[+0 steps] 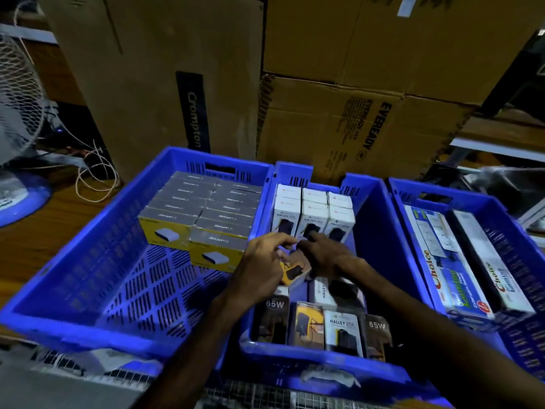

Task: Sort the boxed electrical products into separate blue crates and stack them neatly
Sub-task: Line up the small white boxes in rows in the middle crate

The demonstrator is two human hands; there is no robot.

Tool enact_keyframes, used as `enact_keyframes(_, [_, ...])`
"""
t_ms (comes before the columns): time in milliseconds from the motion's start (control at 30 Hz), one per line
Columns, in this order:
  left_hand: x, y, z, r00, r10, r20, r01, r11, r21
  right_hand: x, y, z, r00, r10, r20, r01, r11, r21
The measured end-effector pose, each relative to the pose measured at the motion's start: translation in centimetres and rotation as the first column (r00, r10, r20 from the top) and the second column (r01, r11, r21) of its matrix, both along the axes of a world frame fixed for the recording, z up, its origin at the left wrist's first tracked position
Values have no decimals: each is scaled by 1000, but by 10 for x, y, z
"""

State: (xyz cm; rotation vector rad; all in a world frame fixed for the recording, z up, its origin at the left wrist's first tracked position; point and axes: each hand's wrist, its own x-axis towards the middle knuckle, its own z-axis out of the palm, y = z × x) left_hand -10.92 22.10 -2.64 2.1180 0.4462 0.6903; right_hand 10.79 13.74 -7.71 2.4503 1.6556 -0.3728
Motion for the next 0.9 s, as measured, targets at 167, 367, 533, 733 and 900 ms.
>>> enact_keyframes(167, [4, 0, 1, 999, -27, 18, 27, 999, -20, 28, -24, 24, 860, -117, -496, 261, 938, 230])
enact_keyframes(367, [18, 9, 1, 999, -35, -40, 32, 997, -63, 23, -49, 63, 638, -80, -766, 494, 806, 326])
enact_keyframes(533, [28, 16, -3, 991, -112, -77, 103, 988, -111, 5, -62, 80, 605, 24, -796, 547, 713, 438])
enact_keyframes(733, [32, 19, 15, 952, -263, -154, 218, 941, -257, -16, -74, 100, 524, 172, -834, 495, 735, 463])
enact_keyframes(900, [38, 14, 17, 979, -161, -123, 136, 973, -188, -13, -78, 108, 552, 171, -816, 461, 753, 469])
